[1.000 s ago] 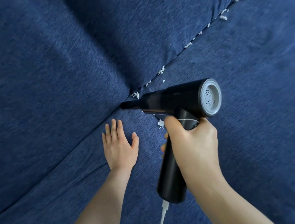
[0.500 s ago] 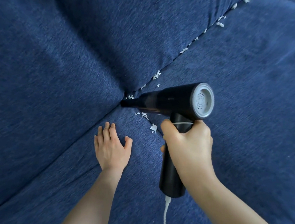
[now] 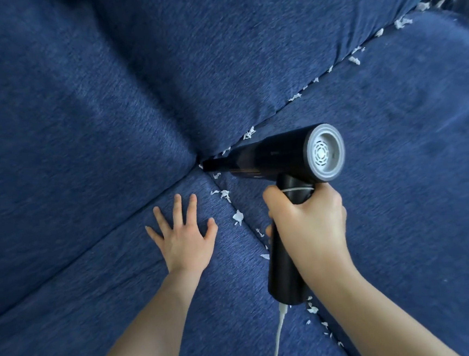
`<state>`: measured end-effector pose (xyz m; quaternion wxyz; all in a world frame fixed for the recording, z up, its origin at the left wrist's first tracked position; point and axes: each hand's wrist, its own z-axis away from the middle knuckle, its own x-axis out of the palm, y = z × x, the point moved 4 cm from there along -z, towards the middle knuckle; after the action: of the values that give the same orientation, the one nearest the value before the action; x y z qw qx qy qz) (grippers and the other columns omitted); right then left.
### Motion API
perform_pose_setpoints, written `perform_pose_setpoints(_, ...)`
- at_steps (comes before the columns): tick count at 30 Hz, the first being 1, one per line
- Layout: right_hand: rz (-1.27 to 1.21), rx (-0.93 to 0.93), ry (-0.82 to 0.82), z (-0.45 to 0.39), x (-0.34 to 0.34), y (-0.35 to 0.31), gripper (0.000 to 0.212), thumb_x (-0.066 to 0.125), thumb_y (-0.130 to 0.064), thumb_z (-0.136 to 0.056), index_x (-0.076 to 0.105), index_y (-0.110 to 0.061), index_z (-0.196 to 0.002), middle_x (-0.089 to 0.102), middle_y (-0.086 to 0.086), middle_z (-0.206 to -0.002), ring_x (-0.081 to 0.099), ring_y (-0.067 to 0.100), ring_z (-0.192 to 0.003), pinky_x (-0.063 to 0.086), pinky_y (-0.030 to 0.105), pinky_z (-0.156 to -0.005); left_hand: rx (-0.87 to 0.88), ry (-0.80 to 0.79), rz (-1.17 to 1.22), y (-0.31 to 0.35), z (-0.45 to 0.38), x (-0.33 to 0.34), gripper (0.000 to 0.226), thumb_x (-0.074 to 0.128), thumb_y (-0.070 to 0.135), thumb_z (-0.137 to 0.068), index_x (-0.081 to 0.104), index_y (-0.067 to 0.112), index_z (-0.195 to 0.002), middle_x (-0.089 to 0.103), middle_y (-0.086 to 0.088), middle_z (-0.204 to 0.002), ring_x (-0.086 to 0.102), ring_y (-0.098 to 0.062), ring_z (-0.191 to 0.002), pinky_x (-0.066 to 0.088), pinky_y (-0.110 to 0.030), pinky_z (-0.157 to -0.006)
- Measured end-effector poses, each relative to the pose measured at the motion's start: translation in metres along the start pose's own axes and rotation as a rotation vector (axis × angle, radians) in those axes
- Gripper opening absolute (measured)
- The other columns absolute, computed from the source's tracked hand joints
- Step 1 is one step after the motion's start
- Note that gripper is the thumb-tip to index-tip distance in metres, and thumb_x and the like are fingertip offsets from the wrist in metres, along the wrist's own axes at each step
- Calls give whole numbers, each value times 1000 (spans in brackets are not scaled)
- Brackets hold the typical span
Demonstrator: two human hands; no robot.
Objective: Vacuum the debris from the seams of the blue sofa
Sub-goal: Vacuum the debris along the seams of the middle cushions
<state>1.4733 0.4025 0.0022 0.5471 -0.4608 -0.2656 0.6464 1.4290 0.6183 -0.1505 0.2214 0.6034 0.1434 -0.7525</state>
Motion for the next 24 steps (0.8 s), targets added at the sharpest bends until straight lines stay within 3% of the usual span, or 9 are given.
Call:
perform_pose_setpoints(6, 51, -43, -50, -7, 9, -6, 18, 68, -29, -77, 59, -15, -73, 64, 0, -58, 72, 26, -70, 53, 30, -61, -4, -2, -9, 0, 1, 0, 67, 28, 61, -91, 12, 38, -152, 3, 5, -162, -7, -40, -146, 0, -64, -114)
perform_pose_setpoints(13, 41, -41, -34, -9, 18, -3, 18, 69, -32, -75, 57, -18, -73, 63, -3, -61, 72, 30, -71, 61, 40, -73, 24, 22, 8, 5, 5, 1, 65, 31, 54, -95, 15, 29, -153, 4, 1, -162, -6, -39, -147, 1, -63, -115)
perform_pose_setpoints(21, 33, -30, 41, 17, -24, 4, 22, 66, -31, -70, 62, -10, -72, 69, 6, -62, 72, 36, -75, 61, 42, -68, 170, 2, -60, 6, 20, 9, 65, 11, 54, -93, 10, 29, -154, 4, 5, -162, -7, -34, -148, 1, -62, -115)
perform_pose_setpoints(24, 39, -30, 41, 28, -29, 6, 19, 69, -26, -75, 61, -8, -73, 70, 7, -65, 72, 34, -72, 61, 41, -66, 195, -5, -68, 8, 26, 9, 66, 17, 54, -95, 10, 26, -154, 4, 4, -162, -7, -34, -148, 1, -62, -116)
